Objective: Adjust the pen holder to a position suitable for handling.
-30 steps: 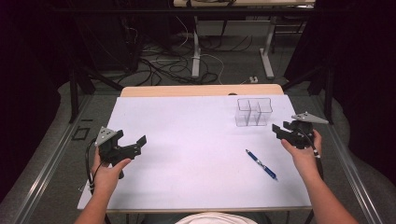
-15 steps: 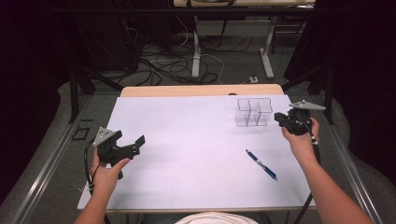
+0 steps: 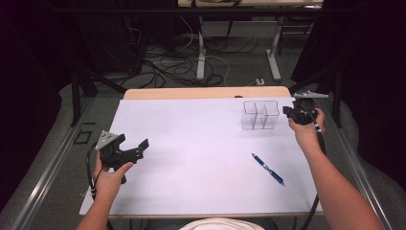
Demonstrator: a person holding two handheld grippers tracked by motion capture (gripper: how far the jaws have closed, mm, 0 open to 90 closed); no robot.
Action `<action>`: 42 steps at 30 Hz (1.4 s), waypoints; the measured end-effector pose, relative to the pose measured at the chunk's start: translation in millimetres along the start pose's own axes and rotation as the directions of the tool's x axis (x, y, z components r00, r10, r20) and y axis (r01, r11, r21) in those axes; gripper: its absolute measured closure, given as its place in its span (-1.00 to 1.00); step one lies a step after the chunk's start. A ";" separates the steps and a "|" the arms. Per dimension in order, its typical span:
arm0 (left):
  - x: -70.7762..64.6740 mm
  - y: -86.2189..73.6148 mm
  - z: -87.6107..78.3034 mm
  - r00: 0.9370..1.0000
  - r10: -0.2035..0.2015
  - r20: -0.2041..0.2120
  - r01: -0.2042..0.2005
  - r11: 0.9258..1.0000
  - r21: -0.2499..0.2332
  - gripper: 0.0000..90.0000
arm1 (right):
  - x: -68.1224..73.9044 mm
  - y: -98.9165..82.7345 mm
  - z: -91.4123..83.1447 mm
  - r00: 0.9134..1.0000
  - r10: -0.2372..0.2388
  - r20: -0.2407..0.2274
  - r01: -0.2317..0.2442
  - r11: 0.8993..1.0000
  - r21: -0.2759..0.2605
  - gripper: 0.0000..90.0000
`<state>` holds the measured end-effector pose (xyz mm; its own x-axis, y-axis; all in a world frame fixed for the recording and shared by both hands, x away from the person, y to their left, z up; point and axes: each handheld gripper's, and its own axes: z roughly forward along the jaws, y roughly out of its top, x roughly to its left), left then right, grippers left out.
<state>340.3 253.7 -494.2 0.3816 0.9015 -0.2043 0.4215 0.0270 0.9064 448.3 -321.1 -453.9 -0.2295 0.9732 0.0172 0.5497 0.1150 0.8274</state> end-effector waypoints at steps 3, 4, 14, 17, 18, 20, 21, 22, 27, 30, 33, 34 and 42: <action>-0.1 -0.1 0.3 1.000 -0.006 0.000 0.006 1.000 -0.003 -0.99 | -1.0 3.7 5.3 1.000 0.002 0.004 -0.002 1.000 -0.003 1.00; -0.1 -0.3 0.5 1.000 -0.009 0.000 0.009 1.000 -0.003 -0.99 | -2.5 4.8 6.8 1.000 0.001 0.004 -0.001 1.000 0.007 1.00; 0.1 -0.7 0.5 1.000 -0.011 -0.001 0.011 1.000 -0.002 -0.99 | -10.1 11.5 24.7 0.999 0.017 0.026 -0.018 1.000 0.019 1.00; 0.2 -1.1 0.7 1.000 -0.012 -0.001 0.012 1.000 -0.001 -0.99 | -14.1 12.4 31.4 0.999 0.013 0.039 -0.013 1.000 0.011 1.00; 0.6 -1.2 0.6 1.000 -0.009 -0.002 0.009 1.000 0.002 -0.99 | -15.0 12.2 34.0 0.999 0.008 0.037 -0.008 1.000 0.008 1.00; 1.6 -1.4 -0.2 1.000 -0.001 -0.004 0.001 1.000 0.009 -0.99 | -17.2 11.4 38.3 0.999 -0.007 0.037 0.007 1.000 0.005 1.00; 1.9 -1.4 -0.4 1.000 -0.002 -0.006 0.002 1.000 0.009 -0.99 | -18.0 10.7 40.5 0.999 -0.011 0.036 0.011 1.000 0.014 1.00; 1.8 -1.5 -0.2 1.000 -0.009 -0.008 0.009 1.000 0.001 -0.99 | -18.9 9.6 44.4 0.999 -0.014 0.038 0.013 1.000 0.020 1.00; 2.8 -1.8 -1.3 1.000 -0.012 -0.015 0.012 1.000 0.000 -0.99 | -22.1 7.9 49.8 0.999 -0.027 0.043 0.026 0.999 0.030 1.00; 2.9 -2.4 -2.1 1.000 -0.009 -0.016 0.009 1.000 0.005 -0.99 | -24.2 6.0 54.1 0.999 -0.029 0.040 0.027 0.999 0.040 1.00; 3.8 -3.5 -2.7 1.000 -0.011 -0.020 0.011 1.000 0.009 -0.99 | -25.2 3.8 60.7 0.999 -0.043 0.030 0.042 0.998 0.047 1.00; 4.0 -3.6 -2.8 1.000 -0.017 -0.021 0.017 1.000 0.006 -0.99 | -25.2 3.1 63.3 0.999 -0.041 0.024 0.040 0.998 0.042 1.00; 5.3 -4.2 -3.0 0.999 -0.018 -0.031 0.019 1.000 0.009 -0.99 | -19.9 -0.2 74.7 0.999 -0.040 0.022 0.039 0.998 0.042 1.00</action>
<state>338.0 259.6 -497.9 0.3481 0.9138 -0.2093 0.4357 0.0400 0.8992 512.7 -325.6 -496.4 -0.2334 0.9720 -0.0284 0.5738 0.1613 0.8029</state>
